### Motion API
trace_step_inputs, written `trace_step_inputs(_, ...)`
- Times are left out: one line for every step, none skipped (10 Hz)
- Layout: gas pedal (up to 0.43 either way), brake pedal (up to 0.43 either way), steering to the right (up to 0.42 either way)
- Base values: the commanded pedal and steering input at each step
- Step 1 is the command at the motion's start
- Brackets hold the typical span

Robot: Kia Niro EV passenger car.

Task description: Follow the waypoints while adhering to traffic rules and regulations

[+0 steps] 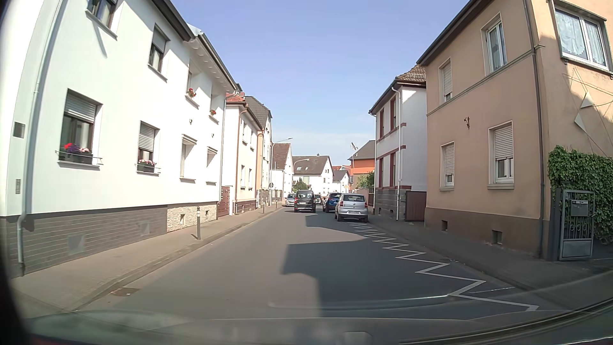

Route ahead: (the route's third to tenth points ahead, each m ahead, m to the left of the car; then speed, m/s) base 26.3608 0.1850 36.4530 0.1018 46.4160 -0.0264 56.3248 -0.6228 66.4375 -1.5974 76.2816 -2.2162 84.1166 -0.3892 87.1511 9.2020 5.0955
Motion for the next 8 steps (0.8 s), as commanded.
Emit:
trace_step_inputs(0.0, 0.049, 0.133)
trace_step_inputs(0.0, 0.073, 0.135)
trace_step_inputs(0.0, 0.11, 0.136)
trace_step_inputs(0.0, 0.134, 0.136)
trace_step_inputs(0.0, 0.146, 0.137)
trace_step_inputs(0.0, 0.152, 0.136)
trace_step_inputs(0.0, 0.159, 0.136)
trace_step_inputs(0.0, 0.165, 0.129)
